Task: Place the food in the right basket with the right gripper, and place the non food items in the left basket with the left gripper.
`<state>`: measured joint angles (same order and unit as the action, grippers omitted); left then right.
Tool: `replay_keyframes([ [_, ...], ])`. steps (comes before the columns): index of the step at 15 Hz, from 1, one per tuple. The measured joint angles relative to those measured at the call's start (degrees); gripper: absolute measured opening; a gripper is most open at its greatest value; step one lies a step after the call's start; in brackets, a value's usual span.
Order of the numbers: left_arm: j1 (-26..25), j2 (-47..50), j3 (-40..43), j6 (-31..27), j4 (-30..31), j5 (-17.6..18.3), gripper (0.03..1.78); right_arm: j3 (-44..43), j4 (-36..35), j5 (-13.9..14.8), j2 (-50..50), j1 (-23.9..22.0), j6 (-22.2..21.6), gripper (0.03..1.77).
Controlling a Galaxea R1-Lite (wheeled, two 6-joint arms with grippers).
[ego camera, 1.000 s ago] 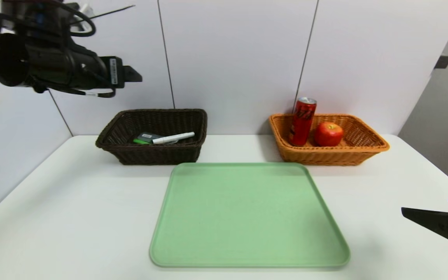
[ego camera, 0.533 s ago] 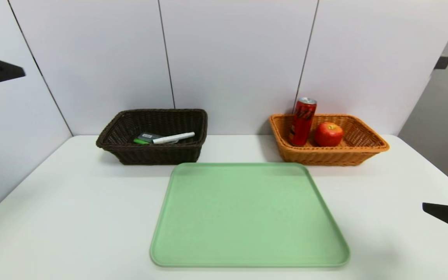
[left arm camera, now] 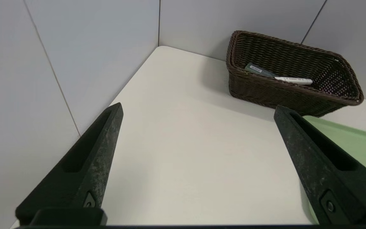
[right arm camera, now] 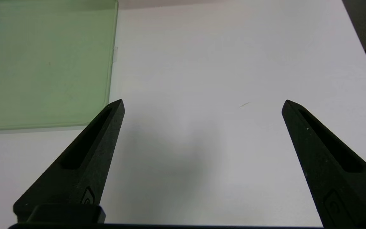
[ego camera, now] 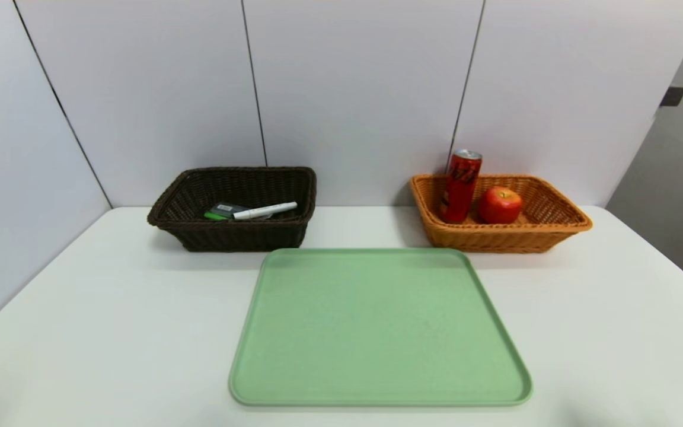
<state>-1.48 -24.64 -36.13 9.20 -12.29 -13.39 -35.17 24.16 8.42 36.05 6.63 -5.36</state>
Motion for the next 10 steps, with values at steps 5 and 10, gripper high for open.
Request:
replay_keyframes([
  [5, 0.16, 16.59, 12.92, -9.36, 0.28, 10.01, 1.69, 3.80, 0.34, 3.18, -16.07, -2.23, 1.27, 1.71],
  [10, 0.40, 22.95, 19.80, -15.13, 0.85, 11.30, 1.69, 8.98, -0.10, -3.35, -30.82, -6.03, 9.76, 1.71],
])
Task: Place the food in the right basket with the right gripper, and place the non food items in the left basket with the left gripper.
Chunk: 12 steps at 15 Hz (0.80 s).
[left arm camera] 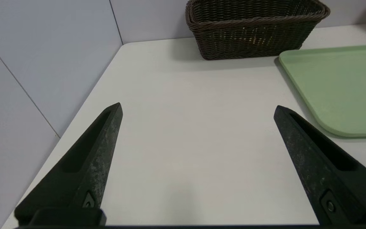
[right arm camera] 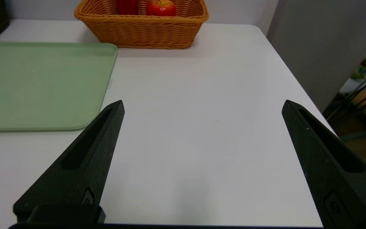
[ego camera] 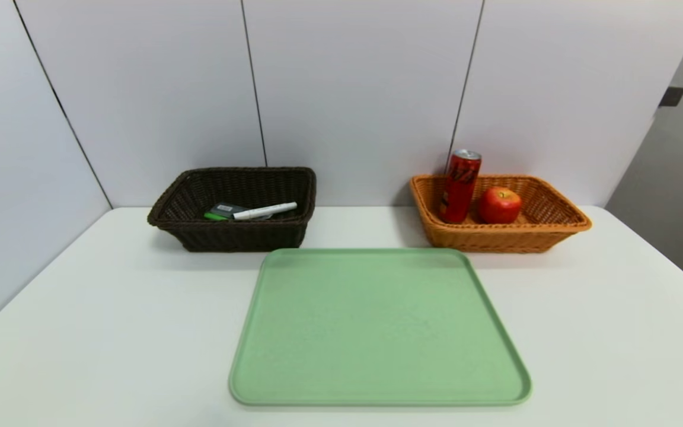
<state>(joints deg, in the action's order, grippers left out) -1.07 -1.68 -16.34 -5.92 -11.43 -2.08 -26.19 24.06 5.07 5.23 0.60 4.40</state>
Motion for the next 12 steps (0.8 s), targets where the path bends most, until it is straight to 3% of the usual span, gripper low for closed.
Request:
replay_keyframes([
  [2, 0.13, 1.13, 3.63, -1.90, 5.11, -0.12, 1.69, 3.51, -4.39, -2.90, -2.93, -0.30, 5.51, 1.71],
  [6, 0.20, 1.78, 14.60, -2.32, 23.22, 1.04, 1.69, 19.02, -24.22, -7.68, -4.94, -0.41, 9.40, 1.71],
  [8, 0.20, 1.82, 15.90, -1.65, 22.87, 3.88, 1.69, 24.37, -30.82, -9.01, -5.23, -0.41, 11.36, 1.71],
  [10, 0.20, 1.84, 16.24, -1.16, 16.42, 3.90, 1.69, 25.34, -26.10, -8.48, -5.30, -0.38, 8.63, 1.71],
  [12, 0.22, 1.84, 16.31, 0.94, 14.63, 3.77, 1.69, 25.55, -23.08, -8.27, -5.30, -0.30, 6.01, 1.71],
])
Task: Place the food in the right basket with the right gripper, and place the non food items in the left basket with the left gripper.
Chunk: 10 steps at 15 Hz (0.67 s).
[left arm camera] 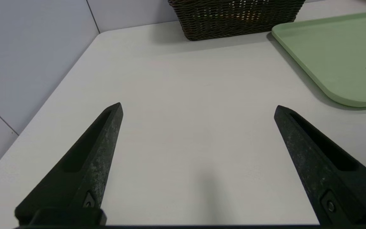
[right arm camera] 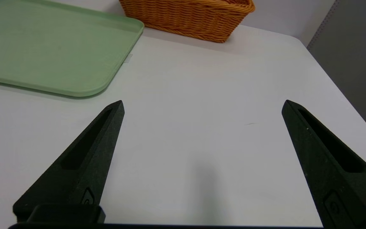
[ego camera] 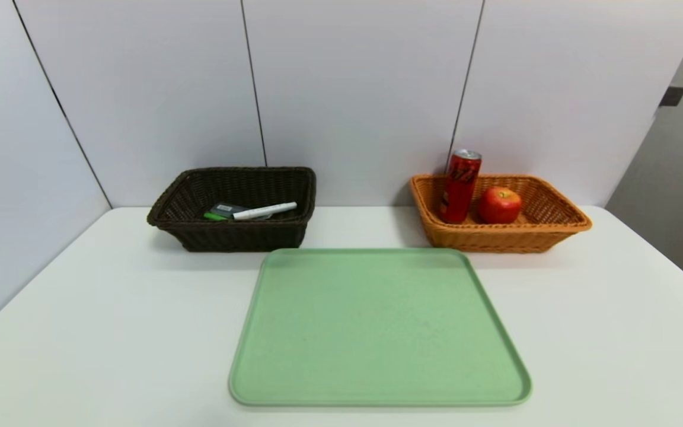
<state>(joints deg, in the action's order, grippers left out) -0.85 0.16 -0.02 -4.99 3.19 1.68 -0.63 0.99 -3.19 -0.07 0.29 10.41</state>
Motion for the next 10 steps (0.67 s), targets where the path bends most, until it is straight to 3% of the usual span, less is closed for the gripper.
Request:
replay_keyframes([
  [3, 0.00, 0.00, 0.02, 4.74, 0.79, -1.89, 1.69, 0.41, -0.44, 1.05, 0.00, -0.05, -4.92, 1.71],
  [10, 0.00, 0.00, 0.02, 5.12, 1.43, -1.99, 1.69, 0.43, -0.41, 3.12, 0.00, -0.05, -8.98, 1.71],
])
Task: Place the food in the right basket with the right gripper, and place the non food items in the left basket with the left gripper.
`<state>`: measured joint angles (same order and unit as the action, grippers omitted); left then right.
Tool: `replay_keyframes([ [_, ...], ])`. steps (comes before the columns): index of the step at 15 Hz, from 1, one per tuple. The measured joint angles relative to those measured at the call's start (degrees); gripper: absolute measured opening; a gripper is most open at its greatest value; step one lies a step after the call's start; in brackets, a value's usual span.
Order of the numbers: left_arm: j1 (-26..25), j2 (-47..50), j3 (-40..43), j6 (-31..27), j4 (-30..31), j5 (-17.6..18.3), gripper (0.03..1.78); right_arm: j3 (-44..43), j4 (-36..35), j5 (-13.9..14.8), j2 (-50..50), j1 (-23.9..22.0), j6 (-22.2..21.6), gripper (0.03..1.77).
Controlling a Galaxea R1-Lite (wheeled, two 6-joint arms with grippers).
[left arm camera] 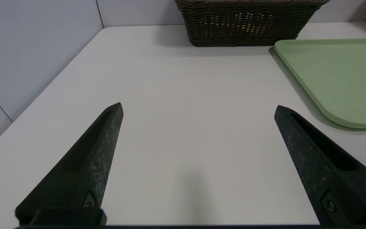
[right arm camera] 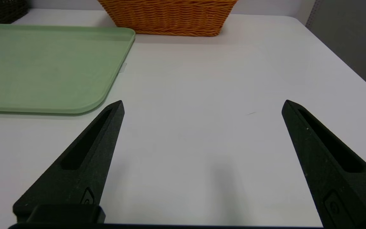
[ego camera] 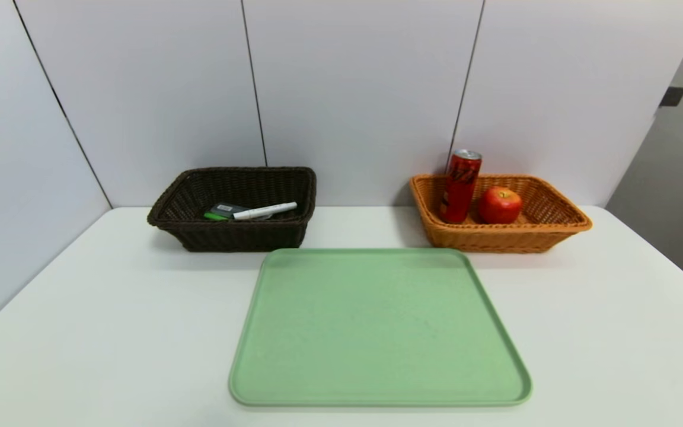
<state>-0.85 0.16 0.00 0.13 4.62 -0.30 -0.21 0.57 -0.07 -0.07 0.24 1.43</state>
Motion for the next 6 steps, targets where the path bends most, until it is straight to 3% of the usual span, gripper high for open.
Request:
replay_keyframes([
  [6, 0.00, -0.02, 0.00, -0.04, 0.00, 0.04, 1.69, 0.00, -0.05, 0.10, 0.00, 0.00, -0.83, 1.71],
])
